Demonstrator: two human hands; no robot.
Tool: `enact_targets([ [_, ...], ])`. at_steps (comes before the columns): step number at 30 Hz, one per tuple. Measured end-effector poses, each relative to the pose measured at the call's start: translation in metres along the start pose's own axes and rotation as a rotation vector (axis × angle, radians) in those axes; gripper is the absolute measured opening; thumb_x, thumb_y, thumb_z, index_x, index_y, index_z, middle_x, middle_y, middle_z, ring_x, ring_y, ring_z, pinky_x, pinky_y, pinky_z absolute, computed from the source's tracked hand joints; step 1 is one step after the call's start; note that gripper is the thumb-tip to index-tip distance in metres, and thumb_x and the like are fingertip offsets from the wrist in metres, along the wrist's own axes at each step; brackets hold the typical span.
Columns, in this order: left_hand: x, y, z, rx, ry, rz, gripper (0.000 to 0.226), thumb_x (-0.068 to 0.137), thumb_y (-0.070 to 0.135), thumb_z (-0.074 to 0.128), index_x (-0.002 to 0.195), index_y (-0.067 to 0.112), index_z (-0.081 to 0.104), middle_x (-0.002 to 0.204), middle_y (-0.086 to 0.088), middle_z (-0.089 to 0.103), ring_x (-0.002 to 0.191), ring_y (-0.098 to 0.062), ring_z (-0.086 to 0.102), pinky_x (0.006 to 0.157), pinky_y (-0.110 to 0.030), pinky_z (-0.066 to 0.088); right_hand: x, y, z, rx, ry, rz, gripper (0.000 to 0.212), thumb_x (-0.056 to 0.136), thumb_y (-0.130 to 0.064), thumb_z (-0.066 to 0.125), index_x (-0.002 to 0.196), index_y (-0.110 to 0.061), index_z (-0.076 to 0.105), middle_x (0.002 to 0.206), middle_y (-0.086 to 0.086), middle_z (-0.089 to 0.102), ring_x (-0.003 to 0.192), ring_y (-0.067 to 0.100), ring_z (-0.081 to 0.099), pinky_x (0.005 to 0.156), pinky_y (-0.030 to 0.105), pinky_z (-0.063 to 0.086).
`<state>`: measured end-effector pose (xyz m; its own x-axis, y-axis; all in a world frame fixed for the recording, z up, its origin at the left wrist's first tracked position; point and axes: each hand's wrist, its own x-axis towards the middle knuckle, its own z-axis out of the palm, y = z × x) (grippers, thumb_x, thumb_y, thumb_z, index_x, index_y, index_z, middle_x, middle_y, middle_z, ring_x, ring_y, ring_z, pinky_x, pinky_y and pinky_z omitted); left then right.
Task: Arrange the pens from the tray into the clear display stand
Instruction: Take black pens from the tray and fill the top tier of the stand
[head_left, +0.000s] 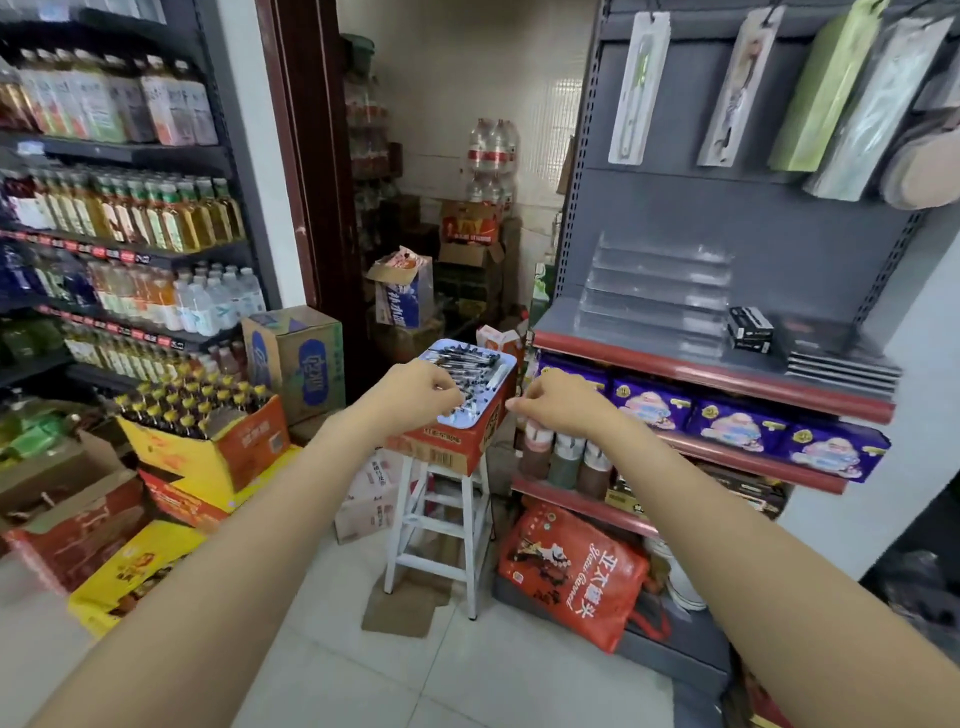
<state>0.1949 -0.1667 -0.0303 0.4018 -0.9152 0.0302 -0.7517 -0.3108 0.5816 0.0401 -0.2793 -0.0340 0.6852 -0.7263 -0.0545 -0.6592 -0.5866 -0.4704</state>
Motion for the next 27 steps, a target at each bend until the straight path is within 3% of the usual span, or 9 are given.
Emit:
enact_targets([
  [3,0.051,-0.012,0.007,0.078,0.005,0.030,0.023,0.093,0.029,0.051,0.104,0.019,0.068,0.088,-0.002,0.065,0.074,-0.015,0.059,0.062,-0.026,0.047,0.055,0.008,0.008,-0.016,0.006,0.000,0.046,0.090,-0.041,0.053,0.097,0.003,0.066,0.092,0.022,0.068,0.082,0.033,0.063,0.060,0.032,0.039],
  [5,0.084,-0.021,0.012,0.119,-0.003,0.028,0.023,0.094,0.029,0.050,0.105,0.018,0.067,0.091,-0.003,0.067,0.072,-0.014,0.059,0.065,-0.028,0.048,0.090,0.015,0.010,-0.030,-0.021,-0.009,0.047,0.091,-0.044,0.052,0.098,0.000,0.066,0.084,0.019,0.066,0.068,0.026,0.058,0.053,0.028,0.032],
  [7,0.124,-0.032,0.017,0.135,-0.018,0.009,0.023,0.094,0.029,0.049,0.103,0.017,0.066,0.092,-0.003,0.070,0.067,-0.014,0.059,0.065,-0.032,0.050,0.132,0.026,0.010,-0.007,-0.046,-0.015,0.042,0.092,-0.045,0.050,0.088,-0.006,0.067,0.070,0.010,0.057,0.058,0.018,0.046,0.048,0.027,0.028],
  [10,0.167,-0.051,0.021,0.102,-0.019,-0.024,0.024,0.094,0.028,0.048,0.102,0.015,0.067,0.088,-0.006,0.071,0.071,-0.021,0.062,0.064,-0.034,0.052,0.180,0.041,0.013,0.044,-0.056,-0.028,0.038,0.093,-0.042,0.051,0.065,-0.016,0.054,0.057,0.001,0.042,0.050,0.015,0.036,0.048,0.028,0.026],
  [15,0.249,-0.084,0.033,0.047,-0.049,-0.101,0.023,0.093,0.022,0.048,0.096,0.008,0.066,0.086,-0.009,0.071,0.075,-0.024,0.065,0.070,-0.038,0.053,0.270,0.065,0.022,0.068,-0.072,-0.030,0.030,0.093,-0.041,0.050,0.079,-0.017,0.062,0.064,-0.001,0.052,0.055,0.013,0.046,0.050,0.027,0.031],
  [18,0.299,-0.104,0.037,0.024,-0.076,-0.100,0.018,0.093,0.022,0.048,0.086,0.014,0.063,0.075,-0.014,0.064,0.062,-0.024,0.057,0.061,-0.037,0.050,0.318,0.075,0.031,0.081,-0.090,-0.025,0.036,0.094,-0.036,0.050,0.083,-0.005,0.064,0.067,0.011,0.052,0.059,0.023,0.046,0.054,0.030,0.030],
  [21,0.345,-0.124,0.042,0.022,-0.143,-0.091,0.017,0.094,0.021,0.047,0.080,0.016,0.056,0.071,-0.013,0.058,0.061,-0.017,0.047,0.058,-0.031,0.043,0.367,0.080,0.044,0.087,-0.107,-0.006,0.037,0.095,-0.031,0.050,0.090,0.002,0.065,0.073,0.024,0.058,0.061,0.031,0.052,0.056,0.035,0.039],
  [24,0.396,-0.152,0.046,0.011,-0.183,-0.087,0.021,0.093,0.022,0.048,0.086,0.011,0.065,0.079,-0.016,0.067,0.066,-0.024,0.058,0.063,-0.034,0.049,0.420,0.085,0.058,0.084,-0.137,0.024,0.033,0.096,-0.028,0.049,0.099,0.000,0.066,0.068,0.012,0.060,0.050,0.018,0.046,0.050,0.028,0.034],
  [27,0.447,-0.181,0.046,-0.001,-0.194,-0.081,0.022,0.091,0.020,0.051,0.095,0.009,0.069,0.088,-0.014,0.071,0.082,-0.028,0.065,0.069,-0.033,0.050,0.474,0.090,0.072,0.118,-0.147,0.070,0.036,0.096,-0.027,0.048,0.100,0.004,0.065,0.083,0.022,0.067,0.057,0.022,0.050,0.053,0.028,0.038],
])
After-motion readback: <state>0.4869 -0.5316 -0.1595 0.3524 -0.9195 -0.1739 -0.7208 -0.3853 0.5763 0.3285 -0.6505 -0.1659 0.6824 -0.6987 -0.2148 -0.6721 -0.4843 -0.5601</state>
